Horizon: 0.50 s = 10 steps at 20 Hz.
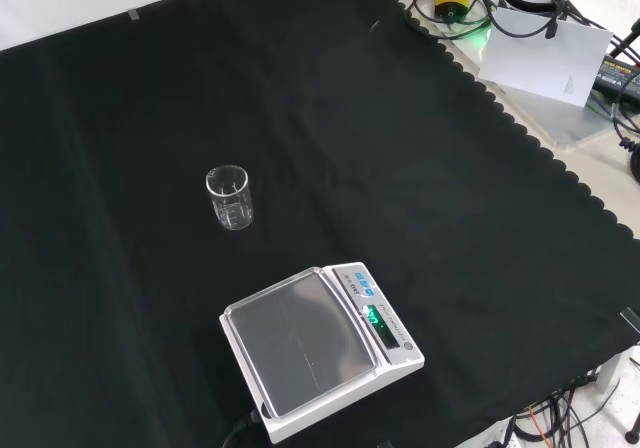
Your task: Pick up the beaker.
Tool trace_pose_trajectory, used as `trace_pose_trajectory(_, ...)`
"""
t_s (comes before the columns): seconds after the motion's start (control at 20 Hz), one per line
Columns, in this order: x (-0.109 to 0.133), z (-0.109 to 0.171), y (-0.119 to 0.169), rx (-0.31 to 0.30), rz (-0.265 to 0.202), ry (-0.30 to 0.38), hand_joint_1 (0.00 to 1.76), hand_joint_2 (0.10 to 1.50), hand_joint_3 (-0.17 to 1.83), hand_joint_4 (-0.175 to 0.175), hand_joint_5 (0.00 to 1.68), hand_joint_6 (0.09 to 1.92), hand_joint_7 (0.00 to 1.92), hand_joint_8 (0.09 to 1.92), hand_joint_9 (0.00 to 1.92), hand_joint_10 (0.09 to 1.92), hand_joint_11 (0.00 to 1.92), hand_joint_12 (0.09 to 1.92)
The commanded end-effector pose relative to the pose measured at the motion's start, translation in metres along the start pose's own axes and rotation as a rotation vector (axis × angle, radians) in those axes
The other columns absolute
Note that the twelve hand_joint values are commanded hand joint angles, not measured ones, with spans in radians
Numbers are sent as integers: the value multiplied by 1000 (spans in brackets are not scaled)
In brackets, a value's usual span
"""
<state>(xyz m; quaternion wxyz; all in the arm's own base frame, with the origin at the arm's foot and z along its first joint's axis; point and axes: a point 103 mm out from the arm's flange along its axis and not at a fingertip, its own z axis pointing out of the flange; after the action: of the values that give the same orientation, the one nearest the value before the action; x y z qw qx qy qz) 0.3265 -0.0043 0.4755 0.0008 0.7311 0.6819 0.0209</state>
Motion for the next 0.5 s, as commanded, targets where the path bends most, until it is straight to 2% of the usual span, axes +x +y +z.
trace_pose_trajectory(0.05,23,101,93,88,-124,42,680,740,172,50,0,87,0,449,1,857,0,1100)
trace_pose_trajectory(0.15,47,125,114,120,-140,12,685,741,172,50,0,87,0,454,0,861,0,1112)
trace_pose_trajectory(0.3,71,150,133,151,-157,7,689,741,172,50,0,87,0,462,0,865,0,1124)
trace_pose_trajectory(0.5,84,171,148,182,-182,13,691,742,172,50,0,87,0,465,0,867,0,1128)
